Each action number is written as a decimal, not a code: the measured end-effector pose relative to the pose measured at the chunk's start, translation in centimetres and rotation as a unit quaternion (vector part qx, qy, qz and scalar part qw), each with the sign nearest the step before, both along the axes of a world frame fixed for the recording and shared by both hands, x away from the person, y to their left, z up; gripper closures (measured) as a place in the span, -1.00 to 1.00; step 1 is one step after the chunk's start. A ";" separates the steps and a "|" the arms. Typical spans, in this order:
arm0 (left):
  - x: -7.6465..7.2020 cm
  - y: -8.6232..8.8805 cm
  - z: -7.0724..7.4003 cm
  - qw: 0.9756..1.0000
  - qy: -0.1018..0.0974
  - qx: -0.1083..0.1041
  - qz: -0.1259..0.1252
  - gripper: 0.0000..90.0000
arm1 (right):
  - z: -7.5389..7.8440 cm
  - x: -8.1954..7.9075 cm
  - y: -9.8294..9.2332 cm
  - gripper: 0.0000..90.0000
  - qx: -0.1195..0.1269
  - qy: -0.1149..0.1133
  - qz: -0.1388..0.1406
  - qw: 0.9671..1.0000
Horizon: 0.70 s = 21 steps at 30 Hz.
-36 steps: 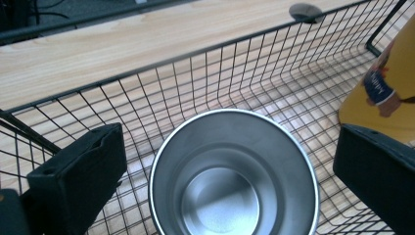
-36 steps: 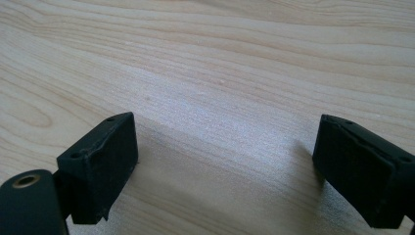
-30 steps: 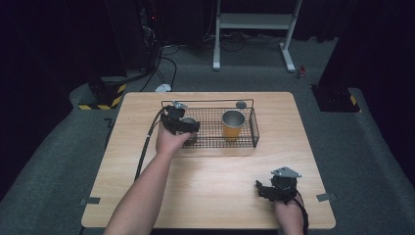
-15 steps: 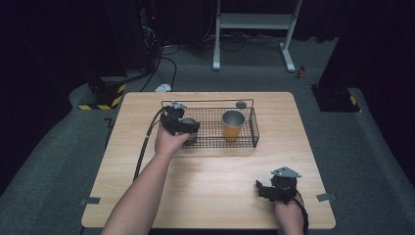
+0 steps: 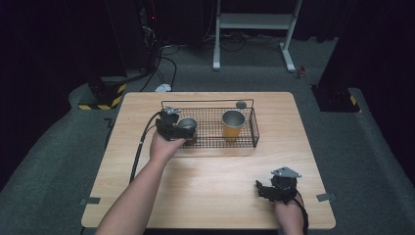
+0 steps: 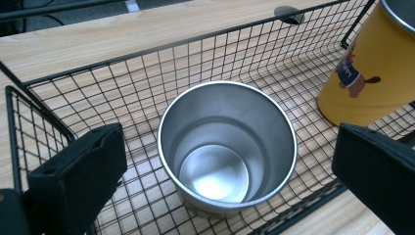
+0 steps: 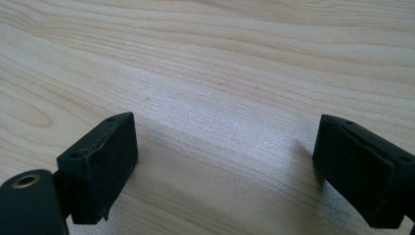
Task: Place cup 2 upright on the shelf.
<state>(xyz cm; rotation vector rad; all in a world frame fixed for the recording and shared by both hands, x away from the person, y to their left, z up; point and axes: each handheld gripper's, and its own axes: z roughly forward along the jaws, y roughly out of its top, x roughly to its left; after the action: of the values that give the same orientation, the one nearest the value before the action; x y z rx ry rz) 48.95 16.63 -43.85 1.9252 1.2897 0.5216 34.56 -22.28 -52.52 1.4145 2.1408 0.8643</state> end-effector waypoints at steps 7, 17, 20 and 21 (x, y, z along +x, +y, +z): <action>-1.0 0.7 0.0 1.000 -0.004 -0.005 -0.006 -0.99 | 0.0 0.0 0.0 -0.79 0.000 0.000 0.000 1.000; -2.5 1.6 0.0 1.000 -0.010 -0.011 -0.015 -0.98 | 0.0 0.0 0.0 -0.79 0.000 0.000 0.000 1.000; -3.0 1.8 0.0 1.000 -0.013 -0.009 -0.017 -0.97 | 0.0 0.0 0.0 -0.79 0.000 0.000 0.000 1.000; -3.2 1.9 0.0 1.000 -0.013 -0.006 -0.017 -0.97 | 0.0 0.0 0.0 -0.79 0.000 0.000 0.000 1.000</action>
<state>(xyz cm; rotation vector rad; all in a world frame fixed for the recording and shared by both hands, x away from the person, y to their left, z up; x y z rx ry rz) 45.77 18.57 -43.83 1.9209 1.2397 0.5177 34.56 -22.28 -52.52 1.4144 2.1406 0.8641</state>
